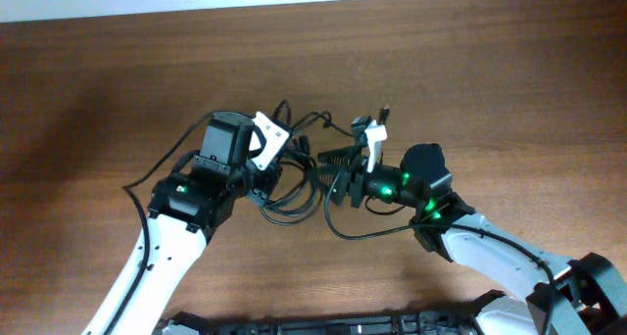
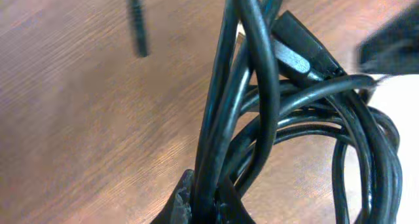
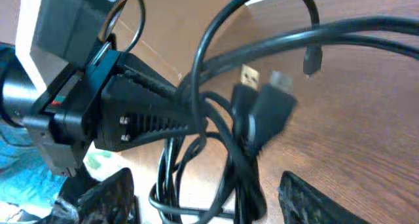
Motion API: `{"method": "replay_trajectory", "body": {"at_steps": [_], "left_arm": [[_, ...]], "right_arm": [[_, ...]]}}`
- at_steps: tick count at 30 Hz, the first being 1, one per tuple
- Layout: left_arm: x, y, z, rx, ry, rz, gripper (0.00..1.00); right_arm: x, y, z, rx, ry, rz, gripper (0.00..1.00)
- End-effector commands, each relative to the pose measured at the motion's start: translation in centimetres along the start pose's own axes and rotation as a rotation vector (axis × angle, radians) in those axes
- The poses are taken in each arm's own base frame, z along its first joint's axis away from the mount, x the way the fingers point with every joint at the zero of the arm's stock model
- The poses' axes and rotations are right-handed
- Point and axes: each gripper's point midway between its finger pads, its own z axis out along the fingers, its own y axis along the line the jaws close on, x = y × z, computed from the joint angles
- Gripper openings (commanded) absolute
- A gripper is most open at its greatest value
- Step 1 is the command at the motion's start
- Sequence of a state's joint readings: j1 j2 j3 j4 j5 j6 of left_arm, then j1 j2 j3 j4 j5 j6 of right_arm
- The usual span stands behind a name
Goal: Untangle cables
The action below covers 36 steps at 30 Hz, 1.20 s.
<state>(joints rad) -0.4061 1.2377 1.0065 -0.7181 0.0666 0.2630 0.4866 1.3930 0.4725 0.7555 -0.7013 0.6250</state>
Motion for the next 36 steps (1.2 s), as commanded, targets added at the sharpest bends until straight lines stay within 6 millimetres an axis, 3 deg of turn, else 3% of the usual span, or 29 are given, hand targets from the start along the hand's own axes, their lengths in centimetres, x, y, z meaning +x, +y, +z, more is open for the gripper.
{"method": "replay_trajectory", "body": {"at_steps": [1,3,4,5,6,7,8,9,11,12,13,15,20,23,26,29,31,34,36], "left_arm": [[-1.8,-2.8,-1.3,0.162,-0.099,0.111,0.0],[-2.1,-3.7,-1.6,0.214,-0.127,0.145,0.0],[-2.3,-3.7,-1.9,0.211,-0.137,0.146,0.0],[-2.8,-3.6,-2.6,0.197,-0.17,0.151,0.01],[-3.5,-3.4,-3.2,0.184,-0.205,0.157,0.09],[-4.2,-3.2,-4.2,0.165,-0.251,0.166,0.35],[-4.7,-2.9,-5.1,0.137,-0.281,0.157,0.81],[-4.8,-1.1,-5.9,0.039,-0.285,0.049,0.99],[-3.8,4.8,-8.7,-0.234,-0.328,-0.413,0.99],[-3.0,5.4,-9.7,-0.216,-0.36,-0.638,0.99],[-2.5,4.9,-9.7,-0.177,-0.345,-0.7,0.99],[-1.2,4.2,-8.8,-0.158,-0.271,-0.701,0.99],[-1.4,4.5,-5.9,-0.156,-0.209,-0.704,0.99],[-2.6,6.0,-5.4,-0.212,-0.257,-0.707,0.99],[-2.8,6.1,-5.3,-0.207,-0.266,-0.744,0.99],[-3.3,6.2,-5.5,-0.201,-0.29,-0.742,0.99],[-3.3,6.0,-5.4,-0.188,-0.291,-0.787,0.99],[-1.8,3.4,-4.5,-0.064,-0.186,-0.868,0.99],[-0.7,2.8,-3.4,-0.052,-0.112,-0.899,0.99]], "right_arm": [[0.0,-0.2,0.9,0.057,-0.024,-0.009,0.69],[0.3,-1.5,1.2,0.119,-0.037,0.004,0.65],[0.7,-1.9,1.4,0.125,-0.025,0.013,0.46],[1.0,-2.2,1.5,0.128,-0.017,0.02,0.17],[0.7,-2.0,1.5,0.122,-0.028,0.041,0.04],[0.2,-1.8,1.5,0.111,-0.05,0.079,0.04],[-0.5,-1.6,1.4,0.105,-0.08,0.083,0.04],[-1.2,-1.6,1.4,0.114,-0.114,0.095,0.04],[-2.3,-2.6,1.1,0.17,-0.177,0.092,0.04],[-3.0,-3.2,0.8,0.207,-0.217,0.098,0.04],[-3.5,-3.4,0.6,0.22,-0.247,0.124,0.04],[-4.1,-3.7,0.4,0.236,-0.285,0.127,0.04],[-4.4,-4.0,0.2,0.251,-0.311,0.178,0.04],[-4.8,-4.5,-0.1,0.278,-0.337,0.179,0.04],[-5.5,-3.9,-0.1,0.254,-0.361,0.163,0.04],[-7.4,-2.9,-0.7,0.202,-0.423,0.127,0.04],[-8.0,-3.3,-1.3,0.201,-0.442,0.125,0.04],[-8.5,-3.9,-1.8,0.197,-0.471,0.223,0.04],[-8.4,-3.8,-1.7,0.193,-0.467,0.231,0.04]]}}
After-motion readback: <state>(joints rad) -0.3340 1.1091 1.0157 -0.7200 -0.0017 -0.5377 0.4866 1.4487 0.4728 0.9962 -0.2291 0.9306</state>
